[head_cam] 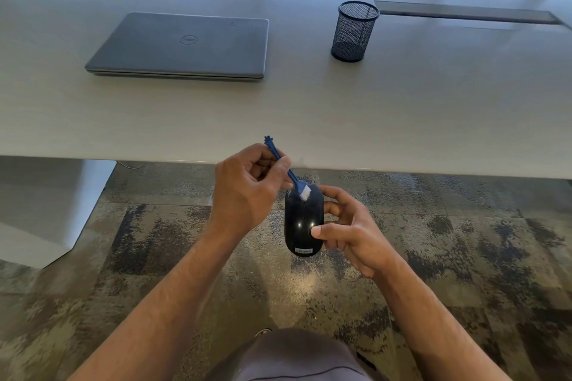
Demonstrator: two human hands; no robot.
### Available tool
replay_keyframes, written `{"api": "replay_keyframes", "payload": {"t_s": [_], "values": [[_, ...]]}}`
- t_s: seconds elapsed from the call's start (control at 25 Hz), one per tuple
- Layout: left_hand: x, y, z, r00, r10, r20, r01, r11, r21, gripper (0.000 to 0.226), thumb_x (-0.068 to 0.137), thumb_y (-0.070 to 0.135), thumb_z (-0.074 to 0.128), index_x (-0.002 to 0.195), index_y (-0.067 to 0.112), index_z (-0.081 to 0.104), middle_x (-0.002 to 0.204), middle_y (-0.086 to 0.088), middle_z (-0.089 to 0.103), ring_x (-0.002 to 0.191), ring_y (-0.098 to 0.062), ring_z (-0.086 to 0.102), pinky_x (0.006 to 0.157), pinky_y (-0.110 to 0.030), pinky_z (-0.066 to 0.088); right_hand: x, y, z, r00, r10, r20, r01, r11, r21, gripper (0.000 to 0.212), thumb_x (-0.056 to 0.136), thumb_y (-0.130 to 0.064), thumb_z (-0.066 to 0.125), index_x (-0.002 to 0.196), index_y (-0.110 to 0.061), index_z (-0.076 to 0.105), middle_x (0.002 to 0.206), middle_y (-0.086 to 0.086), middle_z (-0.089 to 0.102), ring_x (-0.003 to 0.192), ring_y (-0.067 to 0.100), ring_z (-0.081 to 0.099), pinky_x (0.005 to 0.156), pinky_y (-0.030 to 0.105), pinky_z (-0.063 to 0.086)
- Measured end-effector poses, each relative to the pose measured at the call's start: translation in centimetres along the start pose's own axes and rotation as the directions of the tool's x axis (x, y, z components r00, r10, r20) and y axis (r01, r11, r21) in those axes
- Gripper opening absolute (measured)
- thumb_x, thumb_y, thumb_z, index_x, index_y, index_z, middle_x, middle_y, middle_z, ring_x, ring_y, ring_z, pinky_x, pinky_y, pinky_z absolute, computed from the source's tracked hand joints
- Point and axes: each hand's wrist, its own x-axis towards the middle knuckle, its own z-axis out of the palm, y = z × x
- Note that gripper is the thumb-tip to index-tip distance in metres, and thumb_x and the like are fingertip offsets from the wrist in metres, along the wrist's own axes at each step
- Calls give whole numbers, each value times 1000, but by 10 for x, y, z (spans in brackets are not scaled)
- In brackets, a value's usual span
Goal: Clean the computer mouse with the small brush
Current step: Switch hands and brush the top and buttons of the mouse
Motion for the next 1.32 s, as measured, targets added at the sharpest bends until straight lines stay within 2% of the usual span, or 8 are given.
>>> {"api": "replay_keyframes", "payload": {"t_s": [0.24, 0.44, 0.6, 0.68, 0.8, 0.92, 1.04, 1.32], "values": [[3, -2, -8, 999, -4, -43, 6, 998, 55, 13, 93, 20, 70, 85, 30, 67, 75, 10, 74, 62, -4, 73, 58, -22, 61, -3, 0, -3, 1000, 6, -18, -6, 1000, -3, 69, 66, 1, 77, 130, -16, 58, 106, 14, 68, 72, 17, 68, 50, 24, 48], [-3, 1, 1, 1000, -1, 12, 1, 1000, 10, 7, 93, 21, 70, 88, 26, 68, 77, 10, 75, 63, -7, 74, 59, -25, 61, -1, -1, 0, 1000, -12, 2, 12, 1000, -3, 76, 61, -10, 83, 132, -14, 57, 105, 15, 67, 67, 14, 67, 49, 22, 47], [2, -3, -8, 998, -25, -58, 30, 996, 83, 8, 93, 19, 70, 87, 24, 67, 71, 6, 74, 62, -4, 73, 59, -25, 61, -2, 0, -3, 1000, -15, -10, 15, 1000, 2, 70, 66, 1, 77, 131, -14, 57, 104, 14, 68, 66, 13, 66, 48, 22, 46], [1, -1, -10, 999, -13, -38, 15, 999, 30, 8, 93, 19, 70, 87, 24, 69, 74, 7, 75, 62, -8, 74, 58, -25, 61, -2, 0, -3, 1000, -9, -9, 9, 1000, 11, 68, 68, 3, 76, 131, -14, 58, 103, 14, 68, 66, 14, 66, 49, 22, 47], [-6, 1, -3, 1000, -5, 18, 6, 999, -39, 8, 93, 18, 70, 87, 24, 70, 76, 7, 75, 62, -11, 75, 58, -24, 60, -1, 2, -2, 1000, -2, -2, 2, 1000, 24, 72, 65, -1, 80, 132, -14, 57, 102, 12, 69, 70, 14, 68, 50, 22, 49], [-7, -3, -3, 999, -43, -27, 44, 999, 28, 9, 92, 19, 70, 86, 26, 68, 73, 8, 75, 62, -8, 74, 57, -26, 61, -2, 4, -3, 1000, 1, -5, -1, 1000, 19, 74, 60, -9, 84, 129, -17, 60, 103, 12, 68, 68, 16, 66, 49, 24, 47], [-3, -7, -10, 995, -63, -76, 69, 995, 73, 8, 93, 18, 69, 87, 23, 68, 71, 7, 74, 62, -6, 74, 58, -27, 62, -4, 6, -5, 1000, 15, -22, -14, 1000, 24, 70, 62, -5, 82, 128, -18, 61, 105, 16, 66, 64, 16, 62, 48, 25, 43], [-6, -4, -2, 999, -31, -32, 31, 1000, -2, 12, 93, 17, 70, 86, 26, 68, 75, 8, 75, 61, -10, 74, 57, -23, 60, -4, 4, -3, 1000, 13, -19, -13, 1000, 27, 73, 59, -11, 84, 128, -18, 61, 105, 16, 66, 65, 18, 61, 48, 25, 43]]}}
